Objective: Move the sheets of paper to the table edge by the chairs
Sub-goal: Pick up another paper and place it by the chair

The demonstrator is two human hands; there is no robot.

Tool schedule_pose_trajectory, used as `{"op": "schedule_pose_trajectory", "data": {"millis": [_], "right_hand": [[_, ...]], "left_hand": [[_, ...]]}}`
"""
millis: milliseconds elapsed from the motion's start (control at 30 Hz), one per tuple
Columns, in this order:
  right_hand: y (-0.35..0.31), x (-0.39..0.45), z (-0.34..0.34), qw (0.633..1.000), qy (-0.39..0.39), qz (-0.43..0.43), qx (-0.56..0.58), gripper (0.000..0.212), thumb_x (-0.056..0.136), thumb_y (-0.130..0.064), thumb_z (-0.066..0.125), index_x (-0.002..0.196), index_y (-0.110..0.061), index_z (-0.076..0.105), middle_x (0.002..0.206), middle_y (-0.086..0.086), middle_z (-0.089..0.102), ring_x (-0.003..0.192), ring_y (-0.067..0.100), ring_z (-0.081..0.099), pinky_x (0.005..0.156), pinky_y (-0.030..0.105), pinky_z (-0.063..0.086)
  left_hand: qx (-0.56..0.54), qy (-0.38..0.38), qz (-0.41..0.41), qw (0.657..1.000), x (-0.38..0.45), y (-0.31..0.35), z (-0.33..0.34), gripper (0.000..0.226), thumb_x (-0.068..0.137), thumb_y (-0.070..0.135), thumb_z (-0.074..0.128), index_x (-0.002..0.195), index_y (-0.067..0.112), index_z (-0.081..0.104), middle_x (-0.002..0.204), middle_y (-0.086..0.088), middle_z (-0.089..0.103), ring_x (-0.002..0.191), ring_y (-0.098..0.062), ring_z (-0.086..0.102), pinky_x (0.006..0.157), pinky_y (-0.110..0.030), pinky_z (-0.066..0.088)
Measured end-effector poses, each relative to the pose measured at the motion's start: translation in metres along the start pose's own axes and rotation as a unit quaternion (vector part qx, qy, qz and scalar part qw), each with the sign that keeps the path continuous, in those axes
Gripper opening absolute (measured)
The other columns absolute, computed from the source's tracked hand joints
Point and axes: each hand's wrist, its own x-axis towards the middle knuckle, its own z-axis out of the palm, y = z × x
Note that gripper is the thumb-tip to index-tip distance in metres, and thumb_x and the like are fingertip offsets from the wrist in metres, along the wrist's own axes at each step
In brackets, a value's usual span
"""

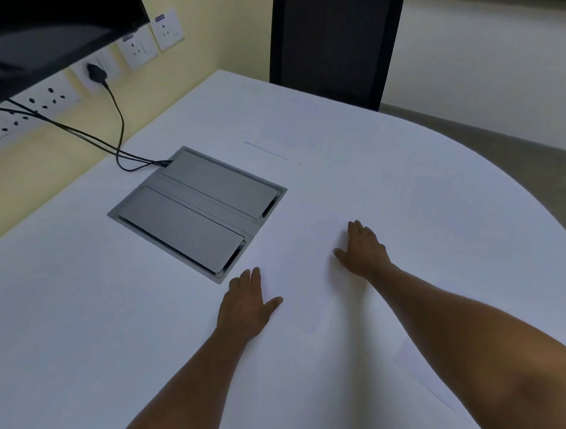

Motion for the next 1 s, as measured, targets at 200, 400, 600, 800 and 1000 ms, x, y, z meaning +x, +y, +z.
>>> {"op": "schedule_pose_trajectory", "data": {"millis": [200, 400, 600, 800, 1000], "right_hand": [[0.015, 0.023, 0.000, 1.000, -0.016, 0.023, -0.014, 0.084, 0.092, -0.050, 0.054, 0.154, -0.010, 0.012, 0.165, 0.004, 0.008, 0.149, 0.029, 0.014, 0.108, 0.056, 0.034], [0.022, 0.023, 0.010, 1.000, 0.016, 0.008, -0.012, 0.073, 0.089, -0.048, 0.054, 0.146, -0.010, 0.028, 0.151, 0.004, 0.036, 0.143, 0.029, 0.026, 0.103, 0.052, 0.036], [0.011, 0.014, 0.005, 0.981, 0.073, 0.010, 0.180, 0.065, 0.089, -0.044, 0.062, 0.138, -0.009, 0.039, 0.128, 0.013, 0.060, 0.122, 0.037, 0.053, 0.095, 0.043, 0.045], [-0.010, 0.006, 0.000, 0.719, 0.133, 0.256, 0.632, 0.099, 0.078, -0.044, 0.079, 0.152, -0.008, 0.023, 0.147, 0.011, 0.044, 0.122, 0.032, 0.058, 0.103, 0.047, 0.049], [-0.011, -0.020, 0.002, 0.809, 0.055, 0.228, 0.539, 0.008, 0.078, -0.001, 0.063, 0.070, -0.004, 0.062, 0.083, 0.016, 0.067, 0.066, 0.028, 0.067, 0.053, 0.026, 0.057]], "left_hand": [[0.040, 0.019, 0.000, 0.999, 0.006, 0.000, 0.009, 0.080, 0.087, 0.065, 0.046, 0.147, 0.015, 0.027, 0.156, -0.009, 0.024, 0.138, -0.030, 0.026, 0.104, -0.041, 0.038], [0.035, 0.021, 0.004, 0.999, 0.007, 0.000, 0.006, 0.081, 0.086, 0.063, 0.048, 0.146, 0.013, 0.028, 0.155, -0.008, 0.027, 0.136, -0.029, 0.028, 0.102, -0.040, 0.040], [0.023, 0.025, -0.001, 0.999, 0.005, 0.001, 0.009, 0.082, 0.087, 0.061, 0.048, 0.148, 0.012, 0.023, 0.157, -0.009, 0.024, 0.140, -0.029, 0.024, 0.104, -0.041, 0.038], [-0.048, 0.012, -0.022, 0.999, 0.001, 0.000, 0.013, 0.091, 0.088, 0.060, 0.049, 0.153, 0.013, 0.007, 0.161, -0.006, 0.015, 0.147, -0.029, 0.012, 0.113, -0.044, 0.030], [-0.085, 0.004, -0.044, 0.995, -0.011, 0.001, 0.015, 0.095, 0.088, 0.066, 0.043, 0.154, 0.013, 0.001, 0.163, -0.005, 0.007, 0.150, -0.027, -0.008, 0.119, -0.044, 0.016]]}}
